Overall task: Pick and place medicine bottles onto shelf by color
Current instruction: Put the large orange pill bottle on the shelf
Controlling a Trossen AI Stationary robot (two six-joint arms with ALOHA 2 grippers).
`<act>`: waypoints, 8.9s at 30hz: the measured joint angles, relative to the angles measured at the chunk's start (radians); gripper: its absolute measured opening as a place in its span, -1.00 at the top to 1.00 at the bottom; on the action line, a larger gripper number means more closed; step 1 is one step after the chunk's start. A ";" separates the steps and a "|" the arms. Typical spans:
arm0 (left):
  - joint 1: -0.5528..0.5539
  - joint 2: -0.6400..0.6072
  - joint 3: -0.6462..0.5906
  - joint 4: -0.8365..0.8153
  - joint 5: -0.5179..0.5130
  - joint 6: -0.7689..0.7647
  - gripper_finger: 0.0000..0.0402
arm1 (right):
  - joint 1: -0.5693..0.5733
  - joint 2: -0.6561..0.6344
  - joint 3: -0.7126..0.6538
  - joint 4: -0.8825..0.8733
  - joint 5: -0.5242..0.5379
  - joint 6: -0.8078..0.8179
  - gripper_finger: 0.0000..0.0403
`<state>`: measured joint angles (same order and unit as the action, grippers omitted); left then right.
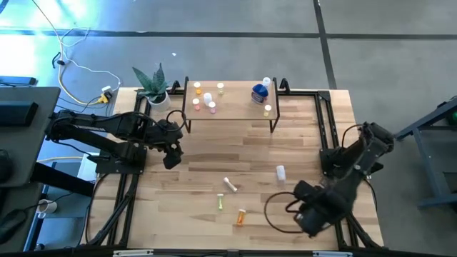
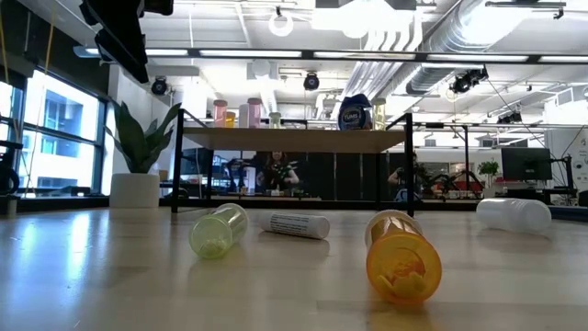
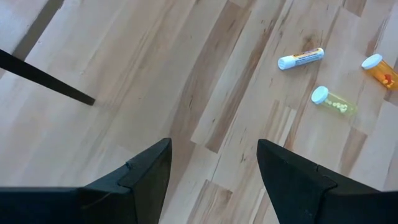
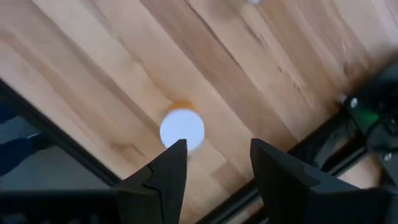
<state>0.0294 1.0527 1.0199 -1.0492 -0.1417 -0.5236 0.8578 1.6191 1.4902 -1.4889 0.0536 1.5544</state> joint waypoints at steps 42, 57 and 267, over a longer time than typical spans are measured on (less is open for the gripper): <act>0.000 0.013 0.000 -0.001 0.002 -0.053 -0.13 | 0.216 -0.369 -0.338 0.349 0.120 0.031 0.16; 0.000 0.068 0.000 -0.006 0.060 -0.068 -0.13 | 0.164 -0.189 -0.338 0.419 0.107 0.078 -0.21; 0.056 0.066 0.000 0.086 -0.131 0.080 -0.13 | -1.302 0.270 0.459 0.060 -0.063 -1.634 -0.02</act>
<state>0.0853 1.1191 1.0203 -0.9634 -0.2730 -0.4438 -0.4446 1.8893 1.9491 -1.4285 -0.0090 -0.0795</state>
